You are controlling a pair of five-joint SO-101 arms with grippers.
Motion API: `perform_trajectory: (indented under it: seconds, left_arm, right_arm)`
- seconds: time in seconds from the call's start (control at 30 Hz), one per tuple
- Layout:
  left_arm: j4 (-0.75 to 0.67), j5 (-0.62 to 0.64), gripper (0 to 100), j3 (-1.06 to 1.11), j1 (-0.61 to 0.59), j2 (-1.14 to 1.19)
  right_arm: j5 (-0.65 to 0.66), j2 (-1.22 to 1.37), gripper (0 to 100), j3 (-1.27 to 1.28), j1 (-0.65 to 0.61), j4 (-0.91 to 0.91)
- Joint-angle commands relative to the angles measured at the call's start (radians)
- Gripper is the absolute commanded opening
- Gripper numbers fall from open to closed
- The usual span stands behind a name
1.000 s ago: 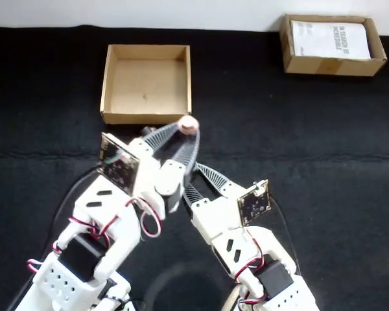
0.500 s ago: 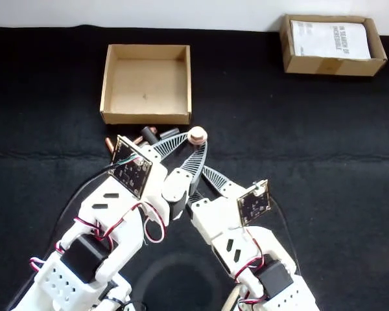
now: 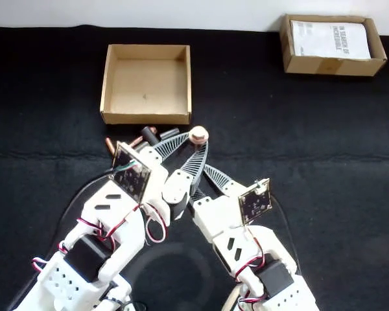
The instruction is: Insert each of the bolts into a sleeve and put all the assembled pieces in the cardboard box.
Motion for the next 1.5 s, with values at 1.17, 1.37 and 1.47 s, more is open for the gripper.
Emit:
perform_trajectory:
  seconds: [1.17, 1.37, 1.47]
  left_arm:
    - [-0.043, -0.071, 12, 0.074, -0.022, 0.005]
    - [0.117, -0.077, 18, 0.038, -0.024, -0.002]
    - [0.210, -0.078, 18, 0.007, -0.053, -0.002]
  right_arm:
    - [-0.002, -0.016, 0.7, 0.128, 0.015, 0.002]
    - [0.003, -0.016, 0.7, 0.128, 0.015, 0.002]
    - [0.046, -0.016, 0.7, 0.128, 0.016, 0.002]
